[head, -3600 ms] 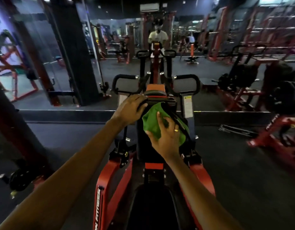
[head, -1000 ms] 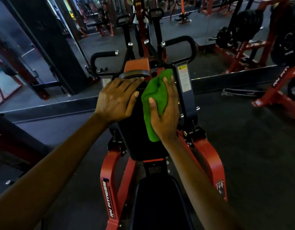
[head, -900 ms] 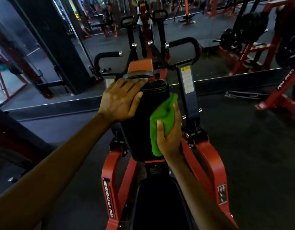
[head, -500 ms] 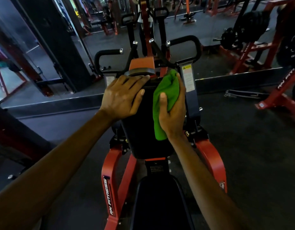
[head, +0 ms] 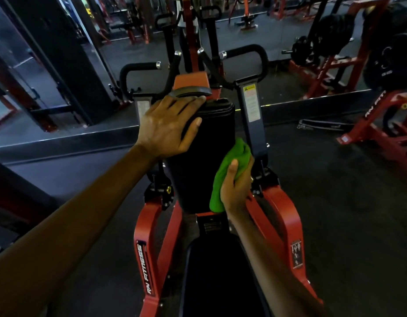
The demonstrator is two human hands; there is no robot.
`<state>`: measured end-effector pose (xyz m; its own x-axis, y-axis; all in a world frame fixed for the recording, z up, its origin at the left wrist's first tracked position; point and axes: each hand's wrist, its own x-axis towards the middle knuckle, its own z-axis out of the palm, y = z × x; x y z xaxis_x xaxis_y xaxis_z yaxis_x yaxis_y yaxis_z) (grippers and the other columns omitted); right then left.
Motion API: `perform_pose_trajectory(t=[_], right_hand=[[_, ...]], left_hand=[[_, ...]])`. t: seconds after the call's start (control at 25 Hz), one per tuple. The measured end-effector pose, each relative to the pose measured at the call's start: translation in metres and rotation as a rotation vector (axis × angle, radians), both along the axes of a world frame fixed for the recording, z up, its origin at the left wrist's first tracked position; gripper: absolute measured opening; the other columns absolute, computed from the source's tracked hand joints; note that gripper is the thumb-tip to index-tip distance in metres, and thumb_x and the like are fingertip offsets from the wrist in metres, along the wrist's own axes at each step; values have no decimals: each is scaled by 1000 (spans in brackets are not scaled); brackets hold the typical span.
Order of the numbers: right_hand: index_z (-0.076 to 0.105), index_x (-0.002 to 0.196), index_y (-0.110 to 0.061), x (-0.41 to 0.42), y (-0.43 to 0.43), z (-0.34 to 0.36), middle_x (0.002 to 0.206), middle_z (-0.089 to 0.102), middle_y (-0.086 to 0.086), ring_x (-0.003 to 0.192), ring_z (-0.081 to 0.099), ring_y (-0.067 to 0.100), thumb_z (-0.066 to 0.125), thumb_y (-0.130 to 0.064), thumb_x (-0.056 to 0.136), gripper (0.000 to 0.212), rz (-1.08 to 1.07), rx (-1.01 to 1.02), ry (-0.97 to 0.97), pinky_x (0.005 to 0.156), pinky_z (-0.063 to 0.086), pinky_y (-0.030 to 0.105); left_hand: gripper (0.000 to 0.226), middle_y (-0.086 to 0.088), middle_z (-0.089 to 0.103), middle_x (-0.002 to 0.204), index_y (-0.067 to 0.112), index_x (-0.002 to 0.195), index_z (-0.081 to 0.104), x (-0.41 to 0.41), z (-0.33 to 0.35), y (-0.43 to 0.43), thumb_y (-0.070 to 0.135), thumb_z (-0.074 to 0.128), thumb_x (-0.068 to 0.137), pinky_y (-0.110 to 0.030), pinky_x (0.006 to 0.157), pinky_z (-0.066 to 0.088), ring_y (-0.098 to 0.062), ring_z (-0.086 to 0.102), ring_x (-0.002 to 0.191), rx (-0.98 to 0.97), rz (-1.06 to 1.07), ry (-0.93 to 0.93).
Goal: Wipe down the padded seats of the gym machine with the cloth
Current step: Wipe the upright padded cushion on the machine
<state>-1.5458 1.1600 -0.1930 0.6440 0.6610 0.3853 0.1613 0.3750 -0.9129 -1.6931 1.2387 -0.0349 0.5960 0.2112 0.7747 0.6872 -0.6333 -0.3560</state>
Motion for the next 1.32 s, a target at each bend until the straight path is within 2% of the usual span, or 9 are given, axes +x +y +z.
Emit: perform_pose_trajectory(t=[0.08,0.2,0.36,0.56,0.72,0.92,1.08,1.2,1.32], right_hand=[[39,150,-10,6,10,30,145,54,-6,133,51,1,42,-39,104,55,-2,75,-77,107,44,21],[38,151,-7,1,2,-2,147,50,-11,136,46,-5,41,-49,104,63,-18,38,-120,108,41,18],[42,143,-20,-22,-31,-72,134,47,-28,124,41,-25,35,-63,101,61,-122,-112,47,109,42,32],[48,140,-25,-20,-6,-12,125,61,-13,115,57,-8,38,-49,101,47,-181,-84,96,102,49,41],[35,153,-16,-6,17,65,150,52,8,139,51,20,45,-31,107,50,-117,150,-124,111,46,44],[30,154,4,5,33,119,162,30,20,152,28,23,53,-20,104,60,-104,211,-439,120,28,24],[30,155,-14,-4,17,47,166,18,15,154,19,36,55,-30,101,61,-218,152,-785,124,22,53],[28,154,-29,-11,4,-4,171,4,-5,153,14,41,47,-46,101,59,-246,89,-985,124,16,57],[29,155,-27,-8,10,23,167,16,2,157,1,31,48,-49,100,62,-258,118,-967,124,14,58]], left_hand=[[41,-4,71,123,16,136,64,-1,-1,1,36,50,103,-38,84,52,-27,63,105,1,4,0],[42,-4,70,123,16,136,64,-1,-3,1,37,49,103,-35,85,50,-26,61,106,-3,7,-8],[42,-3,70,123,17,135,65,-1,-3,2,39,49,103,-31,84,45,-24,59,108,9,4,-25],[42,-3,72,120,16,134,66,-1,-4,4,38,49,103,-35,82,51,-24,62,109,6,-35,-34],[42,-4,71,121,16,135,65,-1,-5,6,39,49,103,-39,83,54,-27,64,110,-12,-49,-33],[40,-9,71,123,11,134,63,-3,-4,8,34,48,105,-43,82,54,-30,65,107,-14,-92,-23],[43,-8,67,132,12,144,57,-8,-1,7,29,42,107,-43,88,53,-29,64,113,-72,-126,33],[43,-7,65,136,12,145,55,-10,3,6,26,42,107,-37,91,50,-26,63,118,-84,-138,46],[42,-7,64,137,12,146,54,-9,4,5,25,43,107,-36,91,51,-26,63,118,-87,-150,68]])
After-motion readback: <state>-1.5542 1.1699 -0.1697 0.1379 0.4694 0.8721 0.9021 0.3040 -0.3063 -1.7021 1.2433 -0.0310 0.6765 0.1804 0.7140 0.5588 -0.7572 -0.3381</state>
